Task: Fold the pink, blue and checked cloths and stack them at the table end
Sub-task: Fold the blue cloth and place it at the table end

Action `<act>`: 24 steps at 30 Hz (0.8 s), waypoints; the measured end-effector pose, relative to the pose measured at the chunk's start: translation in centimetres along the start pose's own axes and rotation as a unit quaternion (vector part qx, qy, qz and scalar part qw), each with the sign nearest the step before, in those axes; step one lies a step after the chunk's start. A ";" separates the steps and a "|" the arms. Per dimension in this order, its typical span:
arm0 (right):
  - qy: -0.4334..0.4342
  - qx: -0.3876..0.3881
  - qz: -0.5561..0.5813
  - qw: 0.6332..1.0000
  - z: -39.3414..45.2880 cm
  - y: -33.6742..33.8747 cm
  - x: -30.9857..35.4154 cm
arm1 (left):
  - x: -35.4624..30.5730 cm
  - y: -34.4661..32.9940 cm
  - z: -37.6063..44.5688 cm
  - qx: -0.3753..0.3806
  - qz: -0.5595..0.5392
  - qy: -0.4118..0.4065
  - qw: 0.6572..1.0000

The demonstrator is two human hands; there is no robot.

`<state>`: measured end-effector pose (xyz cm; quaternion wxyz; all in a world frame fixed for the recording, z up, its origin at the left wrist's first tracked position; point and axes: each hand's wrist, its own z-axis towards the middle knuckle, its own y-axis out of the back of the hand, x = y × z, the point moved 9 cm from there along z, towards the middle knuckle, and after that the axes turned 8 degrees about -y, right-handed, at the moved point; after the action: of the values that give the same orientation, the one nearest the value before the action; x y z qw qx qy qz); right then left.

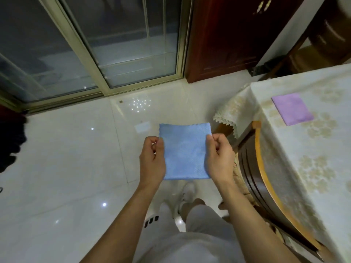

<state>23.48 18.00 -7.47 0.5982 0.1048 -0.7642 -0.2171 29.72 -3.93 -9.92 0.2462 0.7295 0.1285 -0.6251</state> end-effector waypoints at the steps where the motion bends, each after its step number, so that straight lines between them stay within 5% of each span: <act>1: -0.006 -0.009 0.003 1.000 1.0 0.1 0.1 | -0.2 -0.8 1.1 0.005 0.001 -0.001 1.000; 24: -0.093 -0.151 0.070 0.982 24.9 10.0 -0.5 | -8.7 -26.8 19.4 0.183 0.034 -0.053 0.981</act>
<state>0.73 32.19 -8.01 0.5472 -0.0612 -0.7803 -0.2966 -1.62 9.77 -8.62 0.1357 0.7323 -0.0259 -0.6668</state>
